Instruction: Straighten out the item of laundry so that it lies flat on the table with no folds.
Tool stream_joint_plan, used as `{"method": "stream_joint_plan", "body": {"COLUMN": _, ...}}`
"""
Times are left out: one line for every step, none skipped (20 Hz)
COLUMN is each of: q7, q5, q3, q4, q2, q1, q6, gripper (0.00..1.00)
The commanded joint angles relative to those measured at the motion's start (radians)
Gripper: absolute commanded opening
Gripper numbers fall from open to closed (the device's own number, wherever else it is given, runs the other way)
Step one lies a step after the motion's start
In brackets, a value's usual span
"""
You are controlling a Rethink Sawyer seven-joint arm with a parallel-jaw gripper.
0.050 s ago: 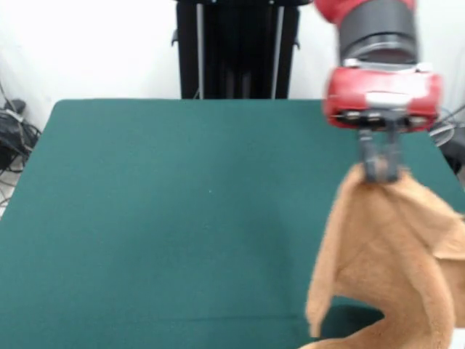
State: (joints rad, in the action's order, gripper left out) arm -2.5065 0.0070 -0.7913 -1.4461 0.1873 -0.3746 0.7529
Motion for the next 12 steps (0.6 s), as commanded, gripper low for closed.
{"method": "stream_joint_plan", "body": {"q7": -0.123, "q5": -0.255, "q3": 0.124, "q4": -0.046, "q2": 0.029, "q1": 0.147, "q6": 0.042, "gripper": 0.0}}
{"method": "stream_joint_plan", "body": {"q7": -0.168, "q5": -0.387, "q3": 0.161, "q4": -0.009, "q2": 0.041, "q1": 0.19, "q6": 0.024, "gripper": 0.0}}
{"method": "stream_joint_plan", "body": {"q7": -0.193, "q5": -0.458, "q3": 0.183, "q4": 0.011, "q2": 0.049, "q1": 0.211, "q6": 0.007, "gripper": 0.0}}
{"method": "stream_joint_plan", "body": {"q7": -0.25, "q5": -0.59, "q3": 0.215, "q4": 0.051, "q2": 0.058, "q1": 0.244, "q6": -0.02, "gripper": 0.0}}
{"method": "stream_joint_plan", "body": {"q7": -0.259, "q5": -0.636, "q3": 0.224, "q4": 0.065, "q2": 0.062, "q1": 0.256, "q6": -0.029, "gripper": 0.0}}
{"method": "stream_joint_plan", "body": {"q7": -0.297, "q5": -0.742, "q3": 0.235, "q4": 0.097, "q2": 0.064, "q1": 0.27, "q6": -0.049, "gripper": 0.0}}
{"method": "stream_joint_plan", "body": {"q7": -0.308, "q5": -0.783, "q3": 0.246, "q4": 0.106, "q2": 0.068, "q1": 0.278, "q6": -0.059, "gripper": 0.0}}
{"method": "stream_joint_plan", "body": {"q7": -0.323, "q5": -0.833, "q3": 0.256, "q4": 0.114, "q2": 0.065, "q1": 0.286, "q6": -0.058, "gripper": 0.0}}
{"method": "stream_joint_plan", "body": {"q7": -0.327, "q5": -0.851, "q3": 0.269, "q4": 0.111, "q2": 0.067, "q1": 0.293, "q6": -0.057, "gripper": 0.0}}
{"method": "stream_joint_plan", "body": {"q7": -0.336, "q5": -0.876, "q3": 0.29, "q4": 0.1, "q2": 0.072, "q1": 0.299, "q6": -0.059, "gripper": 0.0}}
{"method": "stream_joint_plan", "body": {"q7": -0.346, "q5": -0.9, "q3": 0.31, "q4": 0.09, "q2": 0.078, "q1": 0.304, "q6": -0.062, "gripper": 0.0}}
{"method": "stream_joint_plan", "body": {"q7": -0.348, "q5": -0.905, "q3": 0.335, "q4": 0.067, "q2": 0.088, "q1": 0.31, "q6": -0.064, "gripper": 0.0}}
